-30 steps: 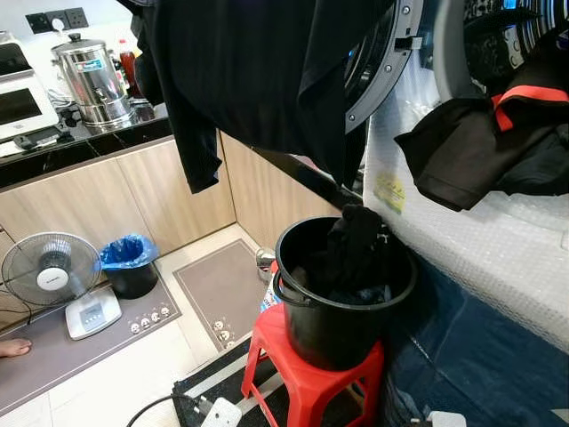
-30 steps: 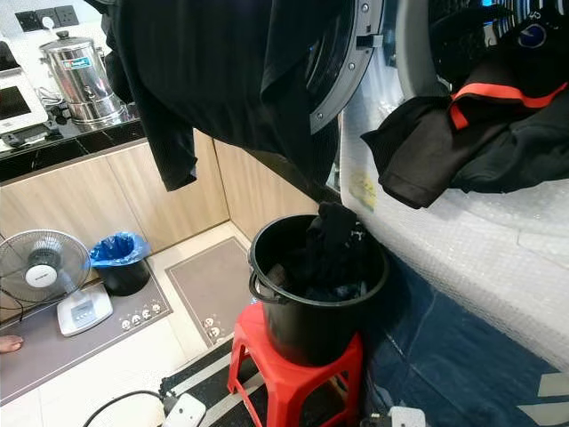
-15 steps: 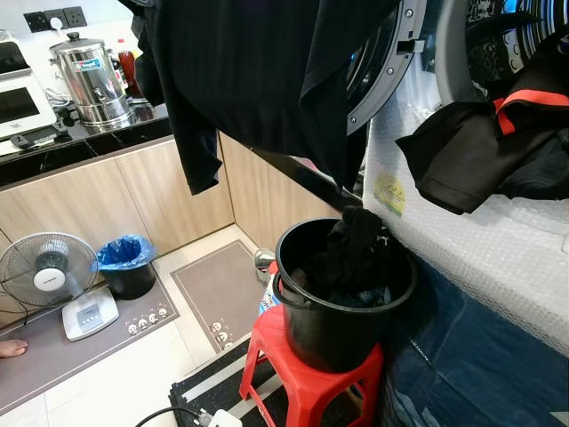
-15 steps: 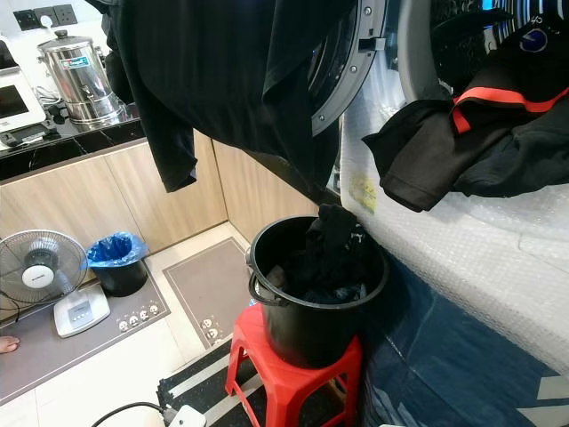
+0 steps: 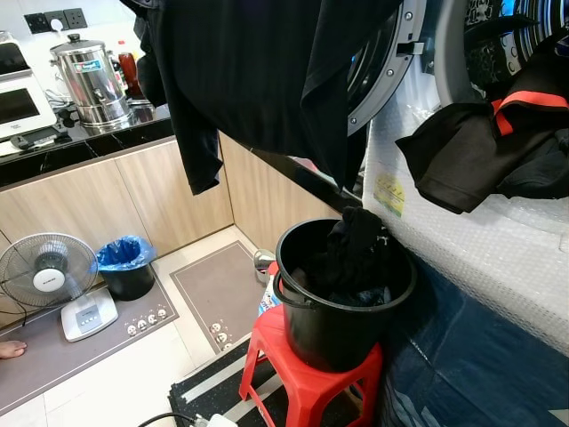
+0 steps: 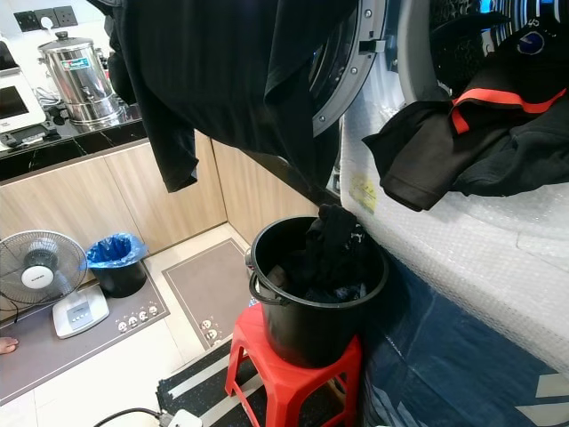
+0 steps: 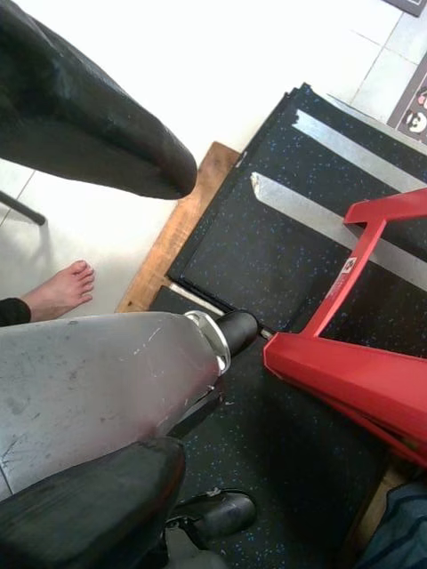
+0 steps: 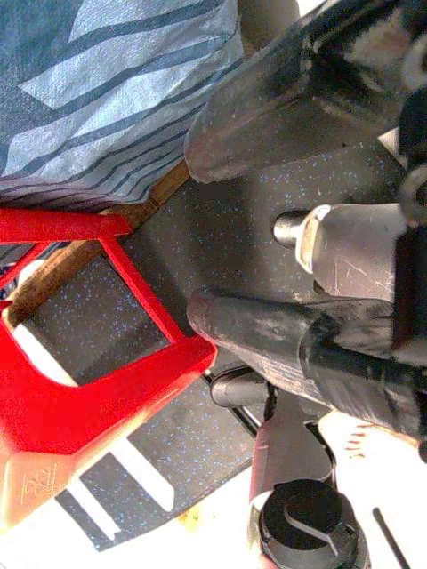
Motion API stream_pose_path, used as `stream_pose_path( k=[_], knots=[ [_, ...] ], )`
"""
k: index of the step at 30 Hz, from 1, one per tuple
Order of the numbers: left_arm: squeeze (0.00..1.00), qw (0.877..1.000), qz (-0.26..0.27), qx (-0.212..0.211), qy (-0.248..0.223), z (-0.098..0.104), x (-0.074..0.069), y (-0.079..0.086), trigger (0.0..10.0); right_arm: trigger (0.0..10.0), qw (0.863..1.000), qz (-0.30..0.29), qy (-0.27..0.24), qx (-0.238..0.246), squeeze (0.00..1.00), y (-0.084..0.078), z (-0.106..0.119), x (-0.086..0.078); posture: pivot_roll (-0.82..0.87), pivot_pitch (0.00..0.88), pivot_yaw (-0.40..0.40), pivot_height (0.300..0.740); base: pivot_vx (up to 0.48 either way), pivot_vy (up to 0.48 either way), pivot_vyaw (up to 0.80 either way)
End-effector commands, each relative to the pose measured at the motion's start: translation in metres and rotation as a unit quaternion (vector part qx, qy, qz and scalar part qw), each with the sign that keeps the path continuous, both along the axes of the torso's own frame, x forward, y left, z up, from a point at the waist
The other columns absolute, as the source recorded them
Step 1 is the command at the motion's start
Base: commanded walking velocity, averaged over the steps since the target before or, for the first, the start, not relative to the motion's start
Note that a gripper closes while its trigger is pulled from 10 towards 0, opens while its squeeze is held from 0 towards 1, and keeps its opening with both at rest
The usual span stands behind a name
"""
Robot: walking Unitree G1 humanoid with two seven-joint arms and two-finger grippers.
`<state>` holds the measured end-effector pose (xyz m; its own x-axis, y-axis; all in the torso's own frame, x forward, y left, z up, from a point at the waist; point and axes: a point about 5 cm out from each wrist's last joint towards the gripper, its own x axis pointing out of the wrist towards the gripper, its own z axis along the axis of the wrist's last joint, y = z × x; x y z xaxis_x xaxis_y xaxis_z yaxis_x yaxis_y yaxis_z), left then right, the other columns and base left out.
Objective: Clothes washing
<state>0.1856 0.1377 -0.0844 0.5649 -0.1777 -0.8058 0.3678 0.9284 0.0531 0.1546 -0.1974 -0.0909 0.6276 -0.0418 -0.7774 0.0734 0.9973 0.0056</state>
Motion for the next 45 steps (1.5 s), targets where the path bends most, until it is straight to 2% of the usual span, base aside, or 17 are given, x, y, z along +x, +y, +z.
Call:
stream_pose_path(
  k=[1, 9, 14, 45],
  knots=[
    [0.0, 1.0, 0.001, 0.005, 0.011, -0.0021, -0.0034, 0.0021, 10.0, 10.0, 1.0, 0.003, 0.006, 0.004, 0.0, 0.0037, -0.0011, -0.0005, -0.07, 0.0, 0.064, 0.74, 0.0, 0.0, 0.0],
    [0.0, 1.0, -0.001, 0.006, 0.014, -0.0024, -0.0038, 0.0021, 10.0, 10.0, 1.0, 0.017, 0.006, -0.001, 0.0, 0.0053, -0.001, 0.0004, -0.07, 0.0, 0.062, 0.74, 0.0, 0.0, 0.0],
    [0.0, 1.0, -0.002, 0.007, 0.015, -0.0026, -0.0043, 0.0022, 10.0, 10.0, 1.0, 0.017, 0.01, -0.001, 0.0, 0.0057, -0.0016, -0.0006, -0.06, 0.0, 0.062, 0.74, 0.0, 0.0, 0.75],
    [0.0, 1.0, 0.007, 0.002, 0.023, -0.0042, -0.0076, 0.0032, 10.0, 10.0, 1.0, 0.005, 0.007, 0.01, 0.0, 0.0062, -0.0022, -0.003, -0.06, 0.0, 0.066, 0.74, 0.0, 0.0, 0.0]
  ],
)
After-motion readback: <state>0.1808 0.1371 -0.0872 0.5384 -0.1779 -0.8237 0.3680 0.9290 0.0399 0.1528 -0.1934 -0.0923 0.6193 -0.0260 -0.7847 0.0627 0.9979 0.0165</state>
